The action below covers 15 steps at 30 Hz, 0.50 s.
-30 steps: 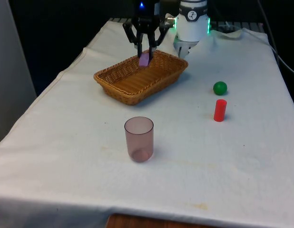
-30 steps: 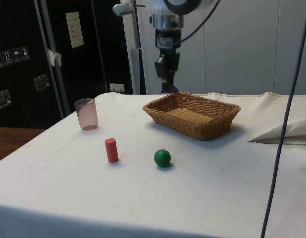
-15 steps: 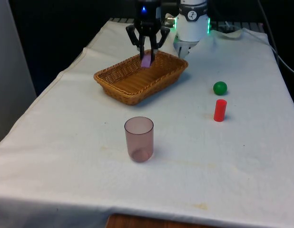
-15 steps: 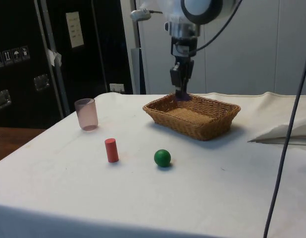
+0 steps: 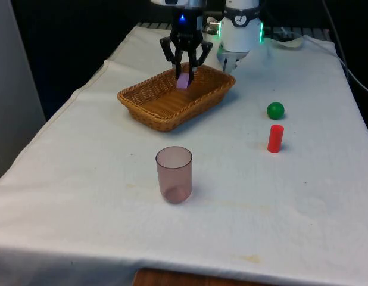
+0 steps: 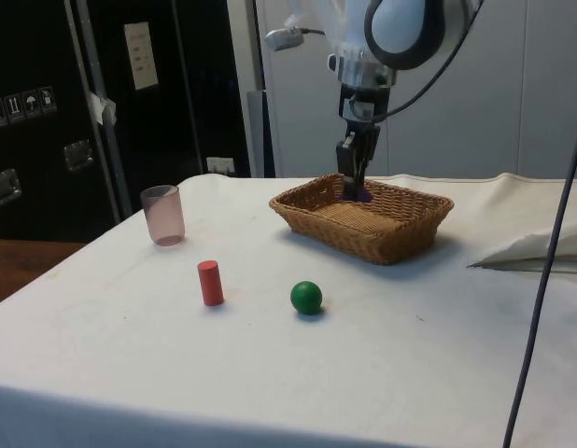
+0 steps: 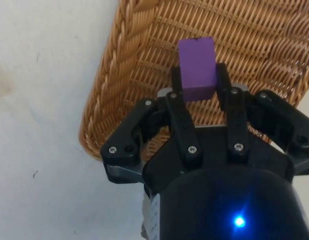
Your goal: Pick up the triangular block and place it into the basket.
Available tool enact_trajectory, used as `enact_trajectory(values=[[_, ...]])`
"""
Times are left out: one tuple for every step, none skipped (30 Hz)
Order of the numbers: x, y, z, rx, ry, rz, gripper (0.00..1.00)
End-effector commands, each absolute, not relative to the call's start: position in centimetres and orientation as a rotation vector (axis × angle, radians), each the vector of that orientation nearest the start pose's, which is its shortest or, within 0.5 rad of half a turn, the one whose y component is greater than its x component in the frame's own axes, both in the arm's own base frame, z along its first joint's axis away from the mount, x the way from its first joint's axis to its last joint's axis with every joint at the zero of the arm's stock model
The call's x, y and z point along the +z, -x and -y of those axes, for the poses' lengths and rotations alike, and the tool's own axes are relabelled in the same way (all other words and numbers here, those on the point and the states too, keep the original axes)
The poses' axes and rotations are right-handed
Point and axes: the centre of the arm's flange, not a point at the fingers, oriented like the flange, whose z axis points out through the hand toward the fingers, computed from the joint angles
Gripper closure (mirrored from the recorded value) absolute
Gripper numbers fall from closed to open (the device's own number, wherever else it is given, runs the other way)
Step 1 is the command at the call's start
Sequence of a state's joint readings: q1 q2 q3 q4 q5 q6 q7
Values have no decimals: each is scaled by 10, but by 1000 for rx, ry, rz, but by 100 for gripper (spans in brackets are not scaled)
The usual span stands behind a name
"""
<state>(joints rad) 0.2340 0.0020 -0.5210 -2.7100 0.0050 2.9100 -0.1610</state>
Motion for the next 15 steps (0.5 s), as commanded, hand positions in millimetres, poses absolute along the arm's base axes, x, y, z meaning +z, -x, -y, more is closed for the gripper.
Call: enact_trajectory(values=[[248, -407, 119, -314, 3157, -205, 67], [248, -407, 120, -311, 3159, -207, 67], [247, -407, 120, -309, 3159, -205, 66], [248, -408, 120, -309, 3160, -205, 64], [247, -407, 120, -306, 3160, -205, 60], [247, -407, 120, -306, 3160, -205, 56], [247, -408, 120, -304, 3161, -207, 51], [247, -408, 120, -304, 3161, -207, 47], [246, -408, 121, -305, 3163, -207, 37], [246, -407, 120, -301, 3161, -207, 37], [247, -408, 120, -301, 3162, -205, 33], [247, -408, 120, -301, 3162, -205, 26], [247, -408, 120, -301, 3162, -205, 21], [247, -408, 120, -301, 3162, -207, 17], [247, -408, 120, -300, 3161, -207, 12]])
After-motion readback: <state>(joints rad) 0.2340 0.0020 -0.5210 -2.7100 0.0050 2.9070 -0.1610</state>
